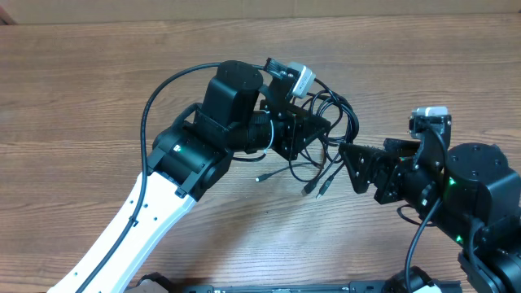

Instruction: Untangle cables

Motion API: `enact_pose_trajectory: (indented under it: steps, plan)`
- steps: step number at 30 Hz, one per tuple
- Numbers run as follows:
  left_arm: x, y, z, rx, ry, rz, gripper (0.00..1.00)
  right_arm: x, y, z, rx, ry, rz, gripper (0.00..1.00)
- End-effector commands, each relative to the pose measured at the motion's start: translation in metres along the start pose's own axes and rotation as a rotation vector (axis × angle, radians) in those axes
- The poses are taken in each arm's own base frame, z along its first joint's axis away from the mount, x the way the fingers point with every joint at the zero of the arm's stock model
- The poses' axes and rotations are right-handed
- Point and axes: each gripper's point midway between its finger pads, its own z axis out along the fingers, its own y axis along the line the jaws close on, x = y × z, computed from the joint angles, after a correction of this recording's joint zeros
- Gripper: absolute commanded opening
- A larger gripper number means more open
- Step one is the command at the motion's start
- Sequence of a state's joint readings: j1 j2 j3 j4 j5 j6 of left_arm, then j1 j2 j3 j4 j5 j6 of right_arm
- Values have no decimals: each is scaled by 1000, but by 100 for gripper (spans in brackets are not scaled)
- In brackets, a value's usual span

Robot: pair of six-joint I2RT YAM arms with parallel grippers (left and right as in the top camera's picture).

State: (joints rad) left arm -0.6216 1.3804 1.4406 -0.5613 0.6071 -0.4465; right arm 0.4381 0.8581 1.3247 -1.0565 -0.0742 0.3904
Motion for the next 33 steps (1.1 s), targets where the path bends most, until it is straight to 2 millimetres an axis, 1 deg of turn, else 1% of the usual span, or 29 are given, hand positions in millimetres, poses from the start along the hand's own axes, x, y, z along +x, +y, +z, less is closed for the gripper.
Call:
enact_pose_trajectory:
  steps: [1,4,6,9,13,14,16,17,20,23,31,33]
  plan:
    - [-2,-3,-2,5,-9,15,4,-8,-6,-4,34,-39,3,84]
    - [6,-13,-2,70,30,141,4,-14,-18,-5,109,-77,4,82]
    - [11,-14,-3,82,49,184,4,-17,-24,-6,141,-94,20,79]
    - [16,-12,-3,78,66,241,4,-22,-34,-8,195,-133,106,80]
    - [17,-13,-3,85,68,316,4,-22,-34,-9,197,-137,112,81]
    - [18,-14,-3,97,69,343,4,-22,-34,-9,198,-135,108,86]
    - [21,-21,-4,140,75,408,4,-21,-34,-8,196,-129,86,88]
    - [23,-27,-5,183,78,454,4,-20,-34,-8,195,-122,62,88]
    - [26,-37,-7,247,79,508,4,-16,-27,-7,162,-94,-8,88]
    - [26,-44,-9,286,73,530,4,-14,-25,-6,149,-80,-31,88]
    - [22,-50,-10,313,51,553,4,-5,-28,-6,160,-39,-57,86]
    - [23,-55,-12,346,48,561,4,-4,-28,-6,157,-36,-57,85]
